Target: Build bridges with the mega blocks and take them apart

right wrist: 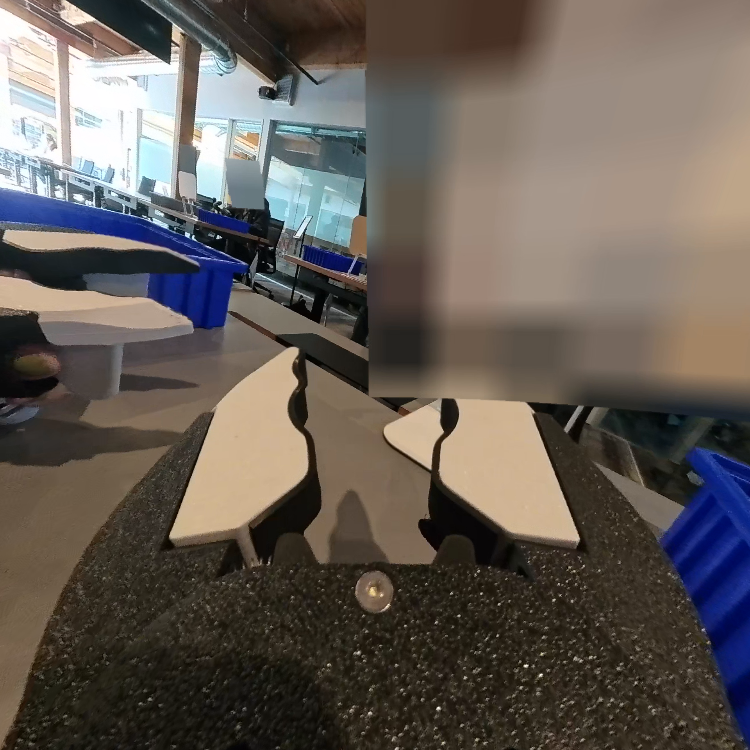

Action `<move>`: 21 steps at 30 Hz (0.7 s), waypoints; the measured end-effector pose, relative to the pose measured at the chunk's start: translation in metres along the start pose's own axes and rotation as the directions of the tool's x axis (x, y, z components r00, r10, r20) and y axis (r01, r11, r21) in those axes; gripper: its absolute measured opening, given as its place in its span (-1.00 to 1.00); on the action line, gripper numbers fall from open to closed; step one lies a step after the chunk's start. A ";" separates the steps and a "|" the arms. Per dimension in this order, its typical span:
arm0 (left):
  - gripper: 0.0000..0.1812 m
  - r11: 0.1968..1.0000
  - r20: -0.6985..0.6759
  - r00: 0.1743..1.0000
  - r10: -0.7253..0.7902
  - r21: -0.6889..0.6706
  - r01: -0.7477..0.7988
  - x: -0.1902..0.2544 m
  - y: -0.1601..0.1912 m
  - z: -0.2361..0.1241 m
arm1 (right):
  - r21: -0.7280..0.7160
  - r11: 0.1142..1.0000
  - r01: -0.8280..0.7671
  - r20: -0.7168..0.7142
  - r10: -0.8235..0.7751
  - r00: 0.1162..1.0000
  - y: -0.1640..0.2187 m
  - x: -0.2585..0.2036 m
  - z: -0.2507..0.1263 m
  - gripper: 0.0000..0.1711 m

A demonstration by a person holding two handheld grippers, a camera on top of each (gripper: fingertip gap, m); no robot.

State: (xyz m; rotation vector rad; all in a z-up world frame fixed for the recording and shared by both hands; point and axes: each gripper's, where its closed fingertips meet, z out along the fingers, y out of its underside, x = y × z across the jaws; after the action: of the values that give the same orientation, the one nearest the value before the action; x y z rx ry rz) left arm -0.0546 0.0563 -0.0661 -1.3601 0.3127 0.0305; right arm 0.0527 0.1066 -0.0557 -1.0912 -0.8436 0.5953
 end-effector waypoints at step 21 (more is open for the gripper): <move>-0.62 0.998 -0.023 0.999 -0.043 0.038 0.044 0.000 -0.006 -0.012 | 0.030 0.999 0.039 0.012 -0.039 0.999 -0.008 -0.008 -0.006 -0.26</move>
State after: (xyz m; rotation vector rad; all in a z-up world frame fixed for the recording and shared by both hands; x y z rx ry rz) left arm -0.0557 0.0439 -0.0627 -1.3295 0.3007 -0.0271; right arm 0.0530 0.0941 -0.0520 -1.0426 -0.8623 0.5811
